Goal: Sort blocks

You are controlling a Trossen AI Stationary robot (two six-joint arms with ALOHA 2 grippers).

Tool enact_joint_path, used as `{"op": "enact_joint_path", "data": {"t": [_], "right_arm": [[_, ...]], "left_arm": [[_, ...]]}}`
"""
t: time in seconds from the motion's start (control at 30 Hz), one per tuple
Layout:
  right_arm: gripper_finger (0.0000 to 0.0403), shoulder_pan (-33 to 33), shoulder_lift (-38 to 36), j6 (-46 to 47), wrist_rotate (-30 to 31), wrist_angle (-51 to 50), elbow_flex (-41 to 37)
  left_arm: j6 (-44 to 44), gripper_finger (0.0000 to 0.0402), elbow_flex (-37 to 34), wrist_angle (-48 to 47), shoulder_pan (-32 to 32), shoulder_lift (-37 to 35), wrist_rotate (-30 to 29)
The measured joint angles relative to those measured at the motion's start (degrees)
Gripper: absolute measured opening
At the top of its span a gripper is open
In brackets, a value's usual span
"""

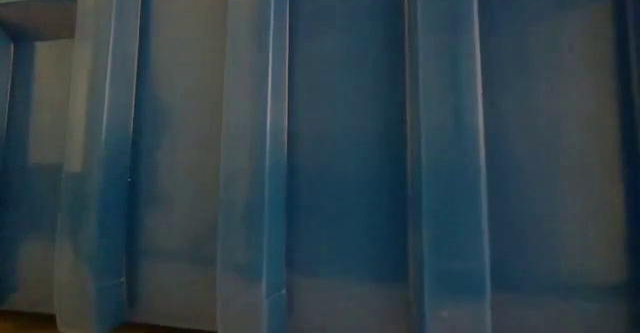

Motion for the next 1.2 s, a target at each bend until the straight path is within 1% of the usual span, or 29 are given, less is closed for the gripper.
{"op": "enact_joint_path", "data": {"t": [0.2, 0.33, 0.4, 0.57, 0.77, 0.97, 1.2], "right_arm": [[0.0, -2.37, 1.22, 3.81, 0.6, -0.43, -8.77], [0.0, -2.85, 0.85, 1.8, -3.15, 0.94, -11.83], [0.0, -3.03, 1.05, 1.14, -3.68, 3.79, -13.47], [0.0, -3.56, 0.96, 1.04, -3.6, 9.65, -13.89], [0.0, -3.87, 0.98, 1.04, -3.68, 10.47, -13.89], [0.0, -4.73, 0.98, 1.0, -4.33, 15.44, -13.89], [0.0, -5.03, 0.72, 0.69, -5.0, 13.67, -13.89]], "left_arm": [[-0.04, 0.0, 0.0, 0.19, 1.17, -0.02, 0.18], [-0.04, 0.0, 0.0, 0.2, 1.16, -0.04, 0.52], [-0.07, 0.0, 0.0, 0.21, 1.16, -0.04, 0.9], [-0.05, 0.0, 0.0, 0.17, 1.16, -0.04, 1.06], [-0.04, 0.0, 0.0, 0.15, 1.16, -0.04, 1.09], [0.0, 0.0, 0.0, 0.06, 1.16, -0.04, 1.09], [-0.02, 0.0, 0.0, 0.03, 1.14, -0.04, 1.84]]}}
